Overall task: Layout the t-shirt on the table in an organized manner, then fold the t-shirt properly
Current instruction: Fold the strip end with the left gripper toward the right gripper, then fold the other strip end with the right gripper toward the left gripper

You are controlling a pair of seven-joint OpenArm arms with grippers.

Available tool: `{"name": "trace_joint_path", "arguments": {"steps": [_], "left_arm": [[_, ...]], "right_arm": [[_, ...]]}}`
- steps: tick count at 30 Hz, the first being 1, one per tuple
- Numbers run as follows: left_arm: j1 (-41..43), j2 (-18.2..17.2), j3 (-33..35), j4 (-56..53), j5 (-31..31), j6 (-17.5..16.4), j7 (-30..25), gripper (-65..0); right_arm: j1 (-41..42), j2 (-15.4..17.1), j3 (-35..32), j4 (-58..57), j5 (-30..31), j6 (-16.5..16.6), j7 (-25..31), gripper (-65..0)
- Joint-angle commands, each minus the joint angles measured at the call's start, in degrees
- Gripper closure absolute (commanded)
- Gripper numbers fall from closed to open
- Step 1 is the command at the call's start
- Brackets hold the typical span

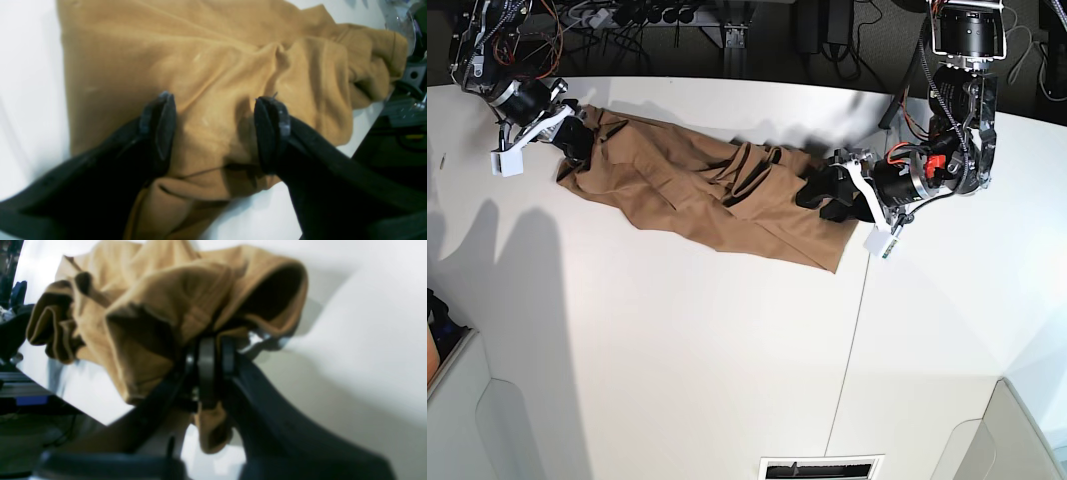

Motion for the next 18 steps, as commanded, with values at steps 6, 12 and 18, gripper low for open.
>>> {"name": "trace_joint_path", "arguments": {"steps": [6, 12, 18], "left_arm": [[-0.7, 0.5, 0.0, 0.9, -2.0, -0.5, 0.3, -39.5], [-1.3, -1.7, -0.5, 6.0, -7.1, -0.5, 3.5, -39.5], [-1.3, -1.8, -0.6, 10.8, -7.4, -0.5, 4.6, -39.4]], "right_arm": [[0.6, 1.3, 1.8, 0.8, -2.6, 0.2, 0.4, 0.0], [1.1, 4.9, 8.7, 0.8, -1.2, 0.2, 0.4, 0.0], [1.1, 11.1, 10.8, 0.8, 1.3, 0.2, -0.5, 0.0]]}}
